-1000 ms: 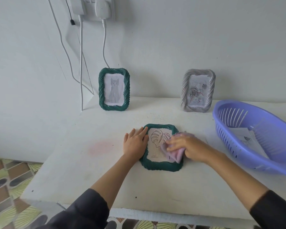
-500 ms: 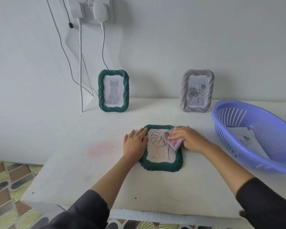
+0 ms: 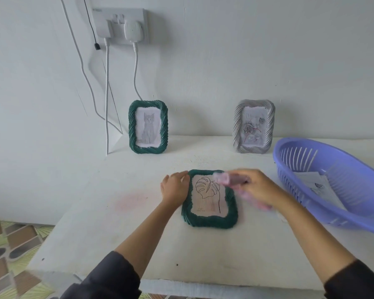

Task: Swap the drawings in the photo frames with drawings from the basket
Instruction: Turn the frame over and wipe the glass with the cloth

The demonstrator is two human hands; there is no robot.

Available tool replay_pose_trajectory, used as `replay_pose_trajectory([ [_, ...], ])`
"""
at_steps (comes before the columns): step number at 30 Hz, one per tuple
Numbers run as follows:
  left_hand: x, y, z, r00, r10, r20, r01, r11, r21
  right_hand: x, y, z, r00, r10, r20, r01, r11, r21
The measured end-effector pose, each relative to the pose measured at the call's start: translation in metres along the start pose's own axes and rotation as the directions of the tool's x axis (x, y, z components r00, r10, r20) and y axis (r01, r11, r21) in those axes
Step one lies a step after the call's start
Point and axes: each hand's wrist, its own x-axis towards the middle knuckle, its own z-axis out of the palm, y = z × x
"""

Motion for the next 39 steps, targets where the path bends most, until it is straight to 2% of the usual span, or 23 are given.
replay_pose_trajectory([
  [2,-0.011,0.019,-0.004,0.993,0.017,-0.114,-0.037,0.984,-0.176,0.004,-0.014,-0.001,0.983,0.086,-0.160,-0.042,0.966,0.256],
  [3,-0.017,0.030,-0.006,0.997,0.039,-0.065,-0.057,0.952,-0.301,0.007,-0.021,0.002,0.976,0.145,-0.163,-0.073,0.921,0.383],
  [5,-0.030,0.049,-0.009,0.981,0.091,0.172,0.020,0.832,-0.554,0.012,-0.033,0.015,0.969,0.225,-0.104,-0.127,0.812,0.569],
  [6,-0.034,0.054,-0.010,0.959,0.089,0.267,0.116,0.740,-0.663,0.015,-0.036,0.022,0.964,0.253,-0.081,-0.150,0.769,0.621],
  [8,-0.038,0.058,-0.014,0.944,0.043,0.327,0.248,0.561,-0.790,0.017,-0.042,0.035,0.957,0.285,-0.050,-0.175,0.707,0.685],
  [10,-0.038,0.053,-0.021,0.957,-0.033,0.288,0.262,0.526,-0.809,0.019,-0.040,0.042,0.967,0.251,-0.042,-0.152,0.703,0.695],
  [12,-0.033,0.039,-0.035,0.968,-0.104,0.228,0.244,0.593,-0.768,0.019,-0.033,0.043,0.968,0.239,-0.071,-0.146,0.774,0.616],
  [14,-0.022,0.015,-0.058,0.973,-0.173,0.152,0.229,0.654,-0.721,0.018,-0.018,0.039,0.938,0.290,-0.188,-0.174,0.867,0.467],
  [16,-0.011,-0.016,-0.084,0.969,-0.238,0.065,0.224,0.735,-0.641,0.014,0.000,0.033,0.889,0.328,-0.319,-0.219,0.917,0.333],
  [19,0.000,-0.062,-0.109,0.949,-0.314,-0.007,0.286,0.873,-0.396,0.004,0.026,0.029,0.829,0.322,-0.458,-0.255,0.945,0.203],
  [22,0.003,-0.084,-0.113,0.937,-0.350,0.012,0.340,0.900,-0.272,-0.003,0.041,0.037,0.796,0.293,-0.529,-0.253,0.956,0.149],
  [25,0.006,-0.081,-0.111,0.956,-0.283,-0.072,0.280,0.959,-0.052,-0.006,0.048,0.045,0.800,0.258,-0.542,-0.223,0.966,0.131],
  [27,0.005,-0.077,-0.107,0.956,-0.248,-0.155,0.269,0.954,0.130,-0.007,0.050,0.047,0.815,0.227,-0.533,-0.205,0.974,0.100],
  [29,0.000,-0.076,-0.102,0.938,-0.228,-0.263,0.305,0.902,0.307,-0.009,0.051,0.048,0.830,0.195,-0.522,-0.199,0.979,0.049],
  [30,-0.002,-0.074,-0.100,0.933,-0.174,-0.316,0.293,0.877,0.381,-0.009,0.052,0.049,0.838,0.178,-0.516,-0.199,0.980,0.015],
  [32,-0.006,-0.070,-0.091,0.934,0.002,-0.356,0.172,0.873,0.456,-0.009,0.054,0.050,0.856,0.133,-0.500,-0.198,0.977,-0.078],
  [34,-0.010,-0.066,-0.079,0.959,0.109,-0.260,0.039,0.861,0.506,-0.009,0.054,0.051,0.877,0.090,-0.472,-0.194,0.965,-0.176],
  [35,-0.012,-0.067,-0.073,0.976,0.109,-0.188,0.009,0.845,0.535,-0.009,0.054,0.052,0.887,0.074,-0.456,-0.190,0.958,-0.214],
  [37,-0.016,-0.074,-0.062,0.996,0.043,-0.076,0.010,0.806,0.592,-0.009,0.055,0.054,0.905,0.048,-0.422,-0.178,0.945,-0.275],
  [39,-0.017,-0.080,-0.059,0.999,-0.013,-0.045,0.038,0.788,0.615,-0.010,0.055,0.056,0.921,0.030,-0.389,-0.169,0.929,-0.328],
])
